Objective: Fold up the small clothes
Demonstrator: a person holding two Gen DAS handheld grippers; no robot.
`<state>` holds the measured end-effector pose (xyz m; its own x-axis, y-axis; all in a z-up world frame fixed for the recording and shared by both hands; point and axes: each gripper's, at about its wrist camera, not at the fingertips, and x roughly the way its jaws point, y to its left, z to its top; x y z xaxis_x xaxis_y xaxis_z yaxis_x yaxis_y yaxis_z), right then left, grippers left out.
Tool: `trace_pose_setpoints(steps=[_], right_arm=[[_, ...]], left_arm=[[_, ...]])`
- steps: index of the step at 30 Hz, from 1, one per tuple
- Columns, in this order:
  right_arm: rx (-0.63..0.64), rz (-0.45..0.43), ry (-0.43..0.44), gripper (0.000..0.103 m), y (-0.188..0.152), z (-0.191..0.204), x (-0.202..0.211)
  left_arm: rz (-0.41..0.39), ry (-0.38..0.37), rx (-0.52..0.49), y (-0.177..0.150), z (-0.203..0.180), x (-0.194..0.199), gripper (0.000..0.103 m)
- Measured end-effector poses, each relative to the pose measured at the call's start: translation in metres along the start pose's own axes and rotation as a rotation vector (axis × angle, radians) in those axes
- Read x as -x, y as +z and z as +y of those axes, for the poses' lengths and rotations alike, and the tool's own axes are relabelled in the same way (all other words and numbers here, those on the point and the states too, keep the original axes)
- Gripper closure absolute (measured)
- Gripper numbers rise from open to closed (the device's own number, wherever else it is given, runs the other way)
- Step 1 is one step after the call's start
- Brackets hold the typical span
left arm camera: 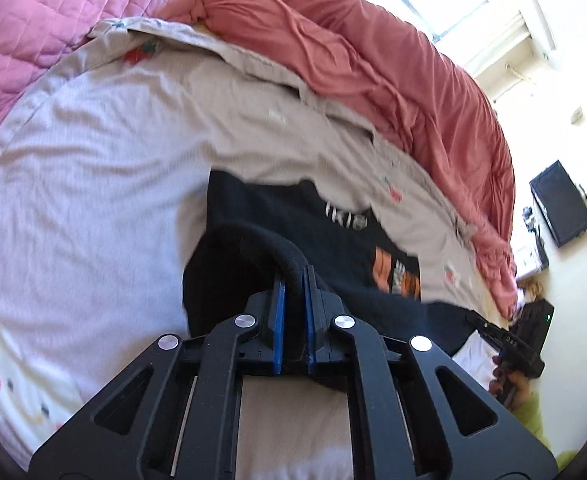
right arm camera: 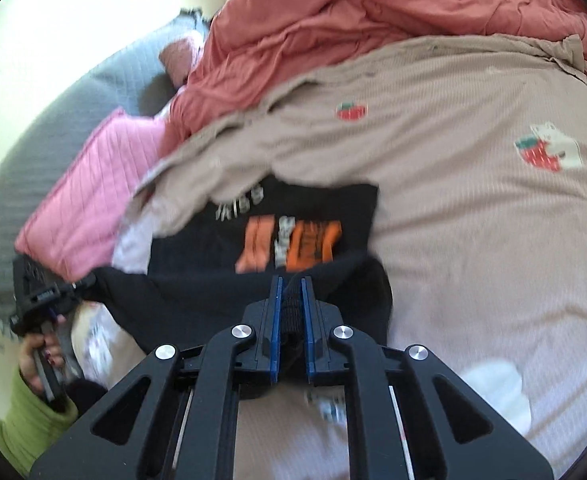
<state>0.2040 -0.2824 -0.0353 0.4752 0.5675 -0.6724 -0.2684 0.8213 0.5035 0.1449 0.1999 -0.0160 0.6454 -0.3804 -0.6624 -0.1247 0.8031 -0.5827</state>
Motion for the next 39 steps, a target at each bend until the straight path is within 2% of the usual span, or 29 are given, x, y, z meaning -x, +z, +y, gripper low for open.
trace_pose_setpoints(steps=[5, 10, 14, 16, 18, 19, 20, 22, 23, 25, 27, 30, 32, 34, 36, 39], right_arm=[[-0.017, -0.03, -0.049, 0.095, 0.031, -0.005, -0.023], [-0.046, -0.024, -0.109, 0.094, 0.051, -0.017, -0.046], [-0.062, 0.0, -0.177, 0.089, 0.057, -0.031, -0.069], [-0.076, 0.007, -0.192, 0.079, 0.057, -0.037, -0.074], [-0.096, -0.018, -0.216, 0.057, 0.058, -0.042, -0.073], [-0.107, -0.033, -0.216, 0.056, 0.058, -0.044, -0.07], [-0.129, -0.069, -0.216, 0.055, 0.058, -0.047, -0.063], [-0.148, -0.111, -0.221, 0.051, 0.058, -0.048, -0.052], [-0.137, -0.135, -0.226, 0.051, 0.057, -0.044, -0.044], [-0.088, -0.152, -0.228, 0.051, 0.051, -0.031, -0.036], [0.012, -0.146, -0.223, 0.041, 0.038, -0.007, -0.032], [0.172, -0.097, -0.198, 0.041, 0.014, 0.03, -0.04], [0.266, -0.03, -0.174, 0.041, -0.001, 0.052, -0.056], [0.357, 0.052, -0.168, 0.042, -0.01, 0.072, -0.082], [0.419, 0.093, -0.18, 0.042, -0.011, 0.084, -0.104], [0.418, 0.134, -0.21, 0.042, 0.001, 0.086, -0.138]], left_arm=[[-0.04, -0.001, 0.041, 0.023, 0.004, -0.021, 0.101], [-0.052, 0.043, 0.077, 0.038, 0.02, -0.052, 0.101], [-0.033, 0.082, 0.043, 0.042, 0.031, -0.075, 0.1], [-0.028, 0.089, 0.044, 0.042, 0.039, -0.08, 0.097], [-0.026, 0.08, 0.056, 0.043, 0.047, -0.082, 0.096], [-0.026, 0.077, 0.057, 0.045, 0.049, -0.082, 0.092], [-0.033, 0.077, 0.055, 0.046, 0.049, -0.081, 0.077], [-0.086, 0.084, 0.05, 0.052, 0.049, -0.069, 0.056], [-0.102, 0.076, 0.053, 0.055, 0.049, -0.066, 0.056], [-0.132, 0.058, 0.045, 0.059, 0.046, -0.053, 0.056], [-0.139, 0.071, 0.008, 0.06, 0.038, -0.044, 0.056], [-0.139, 0.055, -0.06, 0.059, 0.02, -0.032, 0.055], [-0.155, 0.039, -0.075, 0.052, 0.008, -0.024, 0.051], [-0.129, -0.026, -0.097, 0.037, -0.009, -0.022, 0.051], [-0.067, -0.087, -0.181, 0.023, -0.036, -0.031, 0.051], [0.009, -0.156, -0.291, 0.004, -0.064, -0.05, 0.046]])
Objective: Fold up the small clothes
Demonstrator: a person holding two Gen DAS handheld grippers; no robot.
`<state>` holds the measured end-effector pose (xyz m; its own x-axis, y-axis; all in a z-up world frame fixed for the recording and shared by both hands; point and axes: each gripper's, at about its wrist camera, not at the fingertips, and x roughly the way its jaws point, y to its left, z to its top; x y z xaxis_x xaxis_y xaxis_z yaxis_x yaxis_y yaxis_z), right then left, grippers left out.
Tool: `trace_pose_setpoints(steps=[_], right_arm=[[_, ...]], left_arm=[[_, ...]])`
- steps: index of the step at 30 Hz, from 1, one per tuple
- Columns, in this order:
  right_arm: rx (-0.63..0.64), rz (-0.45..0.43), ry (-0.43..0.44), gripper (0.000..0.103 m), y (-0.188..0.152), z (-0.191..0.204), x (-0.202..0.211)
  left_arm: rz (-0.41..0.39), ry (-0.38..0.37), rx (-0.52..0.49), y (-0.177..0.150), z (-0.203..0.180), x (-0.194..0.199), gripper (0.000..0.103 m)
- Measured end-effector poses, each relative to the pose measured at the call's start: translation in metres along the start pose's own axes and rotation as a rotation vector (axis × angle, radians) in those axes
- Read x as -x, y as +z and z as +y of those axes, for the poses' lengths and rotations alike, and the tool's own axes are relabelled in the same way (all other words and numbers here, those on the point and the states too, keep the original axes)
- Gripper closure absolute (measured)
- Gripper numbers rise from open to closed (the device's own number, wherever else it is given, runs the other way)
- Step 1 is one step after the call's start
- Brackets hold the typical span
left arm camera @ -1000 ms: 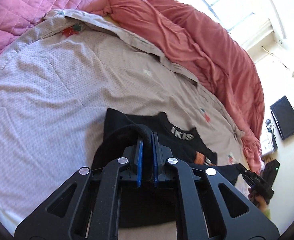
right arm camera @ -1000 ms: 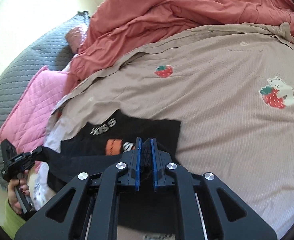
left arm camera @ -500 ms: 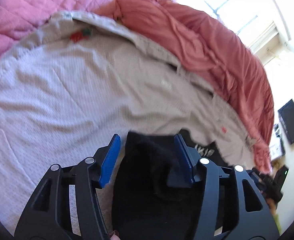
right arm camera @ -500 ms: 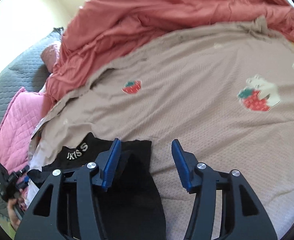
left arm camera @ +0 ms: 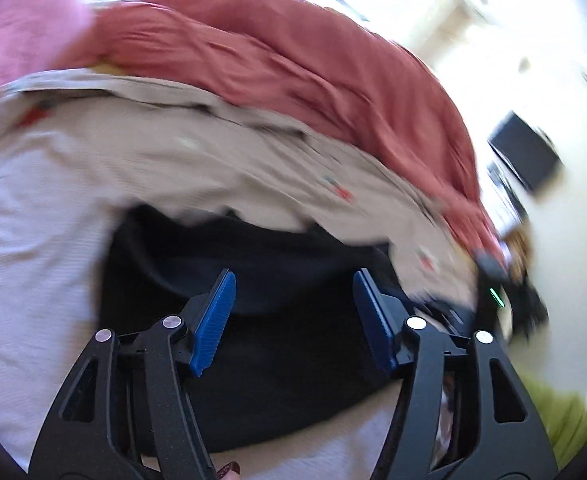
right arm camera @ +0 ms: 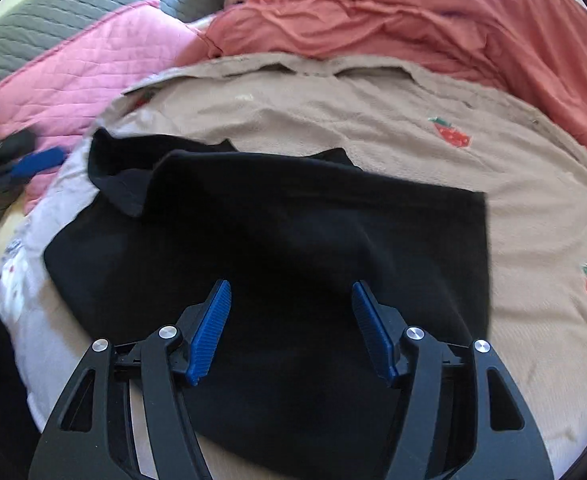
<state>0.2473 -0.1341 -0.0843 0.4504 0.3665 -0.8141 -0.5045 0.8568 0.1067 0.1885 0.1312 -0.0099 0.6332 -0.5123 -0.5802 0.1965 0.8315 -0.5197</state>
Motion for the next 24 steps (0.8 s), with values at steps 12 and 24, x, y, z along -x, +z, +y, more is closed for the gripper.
trace_pose_setpoints(steps=[12, 24], right_arm=[[-0.198, -0.142, -0.136, 0.017, 0.025, -0.063, 0.004], [-0.386, 0.003, -0.17, 0.036, 0.011, -0.131, -0.019]], left_arm=[[0.011, 0.269, 0.134, 0.005, 0.084, -0.035, 0.023], [-0.001, 0.386, 0.197, 0.007, 0.116, -0.041, 0.069]])
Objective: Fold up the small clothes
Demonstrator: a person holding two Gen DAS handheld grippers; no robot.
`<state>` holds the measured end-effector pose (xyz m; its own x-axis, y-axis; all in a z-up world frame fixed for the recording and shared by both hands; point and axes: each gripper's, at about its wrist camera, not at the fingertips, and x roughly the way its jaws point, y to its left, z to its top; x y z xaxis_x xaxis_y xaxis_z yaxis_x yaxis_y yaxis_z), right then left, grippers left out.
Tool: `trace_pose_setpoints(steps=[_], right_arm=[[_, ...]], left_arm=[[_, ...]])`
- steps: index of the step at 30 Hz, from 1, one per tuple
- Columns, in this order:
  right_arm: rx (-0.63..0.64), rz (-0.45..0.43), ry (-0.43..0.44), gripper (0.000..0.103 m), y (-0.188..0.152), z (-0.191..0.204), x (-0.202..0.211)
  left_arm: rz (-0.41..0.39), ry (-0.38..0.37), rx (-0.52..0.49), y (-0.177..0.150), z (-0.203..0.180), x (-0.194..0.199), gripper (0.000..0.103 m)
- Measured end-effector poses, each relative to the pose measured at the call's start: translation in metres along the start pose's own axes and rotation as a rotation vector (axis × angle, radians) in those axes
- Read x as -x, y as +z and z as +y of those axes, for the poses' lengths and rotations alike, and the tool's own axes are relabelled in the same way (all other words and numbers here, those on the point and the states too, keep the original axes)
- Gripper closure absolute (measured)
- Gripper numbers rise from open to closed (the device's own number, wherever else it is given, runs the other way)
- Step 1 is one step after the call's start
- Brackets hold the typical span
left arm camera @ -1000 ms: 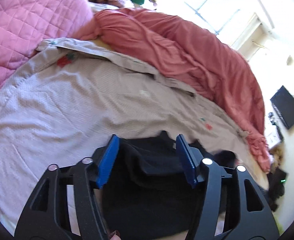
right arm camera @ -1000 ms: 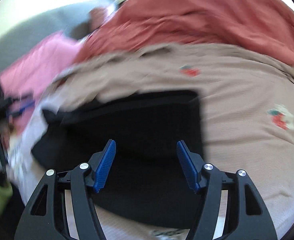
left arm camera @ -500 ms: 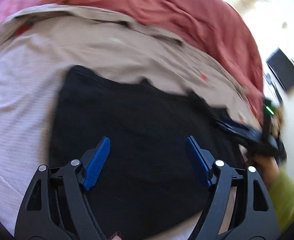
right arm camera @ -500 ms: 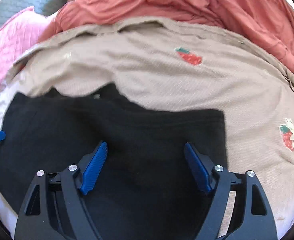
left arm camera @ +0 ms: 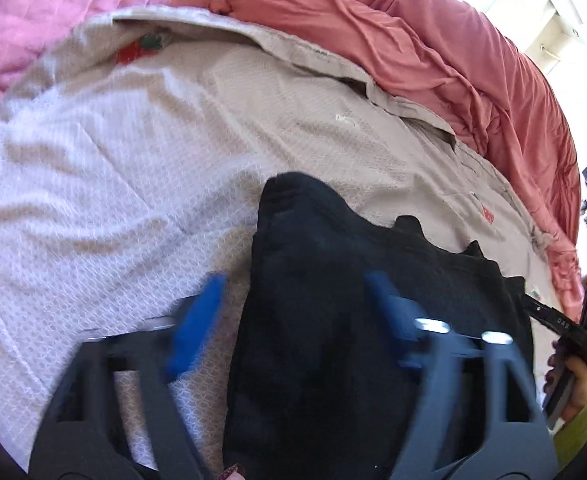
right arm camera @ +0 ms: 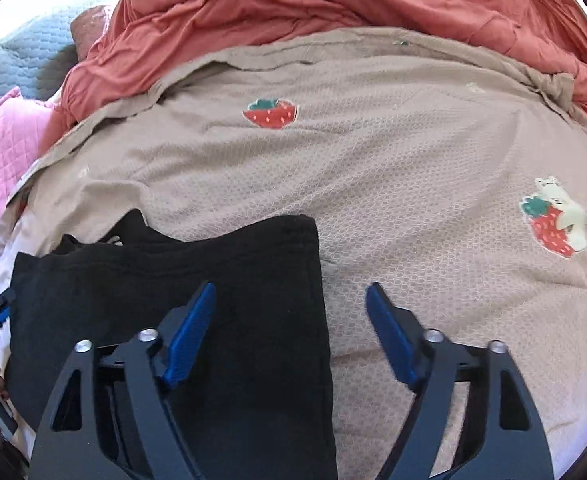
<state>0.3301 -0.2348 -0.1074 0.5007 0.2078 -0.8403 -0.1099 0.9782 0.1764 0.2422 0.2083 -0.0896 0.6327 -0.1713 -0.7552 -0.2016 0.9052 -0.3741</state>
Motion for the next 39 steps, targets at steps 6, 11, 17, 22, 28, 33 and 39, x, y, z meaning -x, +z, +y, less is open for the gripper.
trace_pose_setpoints(steps=[6, 11, 17, 22, 28, 33, 39], right_arm=[[0.043, 0.003, 0.032, 0.082, -0.004, 0.01, -0.003], [0.119, -0.087, -0.005, 0.095, 0.003, 0.017, 0.022], [0.146, -0.126, -0.027, 0.095, 0.02, 0.02, 0.029], [0.129, -0.048, -0.068, 0.095, 0.013, 0.017, -0.006], [0.127, -0.027, -0.092, 0.087, 0.005, 0.015, -0.021], [0.108, -0.055, -0.088, 0.068, 0.005, 0.009, -0.008], [0.06, -0.149, 0.006, 0.042, -0.01, 0.007, 0.037]], left_arm=[[0.022, -0.005, -0.028, 0.002, -0.004, -0.001, 0.095], [-0.036, -0.025, -0.052, 0.008, -0.012, 0.02, 0.097], [-0.13, 0.009, -0.152, 0.01, -0.03, 0.035, 0.099], [-0.035, 0.037, -0.092, 0.006, -0.014, 0.01, 0.098], [0.021, 0.05, -0.075, 0.002, -0.006, -0.005, 0.096], [0.021, 0.052, -0.069, 0.001, -0.004, -0.004, 0.092], [-0.021, 0.052, -0.065, 0.011, -0.007, 0.013, 0.085]])
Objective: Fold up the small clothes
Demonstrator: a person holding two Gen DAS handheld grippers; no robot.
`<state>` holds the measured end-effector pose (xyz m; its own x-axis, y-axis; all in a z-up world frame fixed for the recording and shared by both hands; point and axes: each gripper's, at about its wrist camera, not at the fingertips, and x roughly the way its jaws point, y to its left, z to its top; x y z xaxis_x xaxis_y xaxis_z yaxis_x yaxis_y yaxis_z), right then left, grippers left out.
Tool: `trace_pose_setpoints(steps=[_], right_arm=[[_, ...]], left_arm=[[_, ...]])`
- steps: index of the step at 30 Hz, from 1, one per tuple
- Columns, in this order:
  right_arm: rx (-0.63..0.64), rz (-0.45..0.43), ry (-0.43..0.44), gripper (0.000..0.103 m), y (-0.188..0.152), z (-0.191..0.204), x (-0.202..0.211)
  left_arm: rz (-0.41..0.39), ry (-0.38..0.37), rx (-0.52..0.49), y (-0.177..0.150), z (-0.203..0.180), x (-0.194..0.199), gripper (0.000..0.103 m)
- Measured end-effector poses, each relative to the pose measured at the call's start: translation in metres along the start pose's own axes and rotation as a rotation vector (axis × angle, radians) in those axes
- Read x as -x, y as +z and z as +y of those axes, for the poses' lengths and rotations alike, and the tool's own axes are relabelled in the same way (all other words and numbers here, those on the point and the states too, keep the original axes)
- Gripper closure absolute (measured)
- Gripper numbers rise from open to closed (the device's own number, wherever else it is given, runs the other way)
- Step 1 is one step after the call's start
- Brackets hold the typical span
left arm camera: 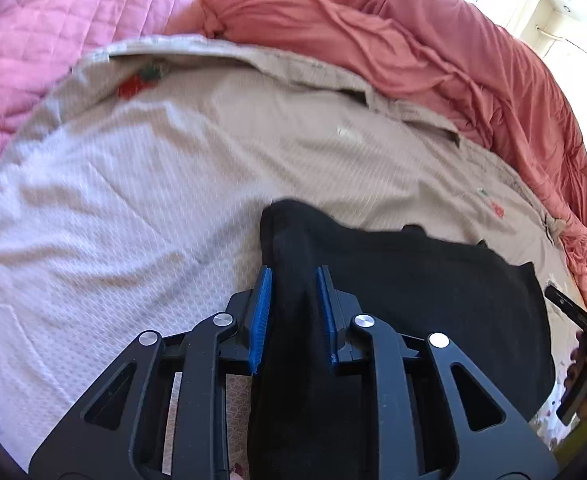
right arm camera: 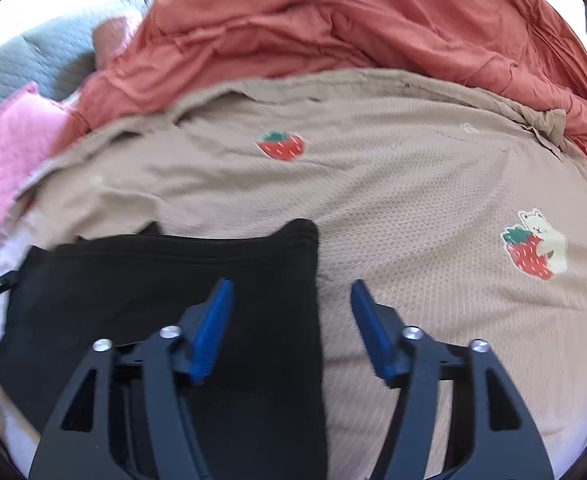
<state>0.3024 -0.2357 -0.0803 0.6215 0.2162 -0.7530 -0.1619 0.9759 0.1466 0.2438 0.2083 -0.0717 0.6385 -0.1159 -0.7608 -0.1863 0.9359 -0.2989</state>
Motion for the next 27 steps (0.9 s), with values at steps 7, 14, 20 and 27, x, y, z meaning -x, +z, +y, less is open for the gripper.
trace_pose_setpoints(steps=[7, 14, 20, 27], right_arm=[[0.021, -0.038, 0.079, 0.024, -0.019, 0.024, 0.041], [0.164, -0.036, 0.111, 0.017, -0.047, 0.07, 0.062], [0.226, 0.025, 0.103, 0.017, -0.071, 0.092, 0.054], [0.144, 0.168, 0.075, 0.017, -0.09, 0.075, 0.025]], left_arm=[[-0.057, -0.037, -0.052, 0.008, -0.02, 0.03, 0.068], [-0.018, -0.073, -0.112, -0.005, -0.041, 0.037, 0.053], [0.098, -0.089, -0.177, -0.026, -0.059, 0.022, 0.032], [0.243, -0.002, -0.257, -0.05, -0.064, -0.009, 0.021]])
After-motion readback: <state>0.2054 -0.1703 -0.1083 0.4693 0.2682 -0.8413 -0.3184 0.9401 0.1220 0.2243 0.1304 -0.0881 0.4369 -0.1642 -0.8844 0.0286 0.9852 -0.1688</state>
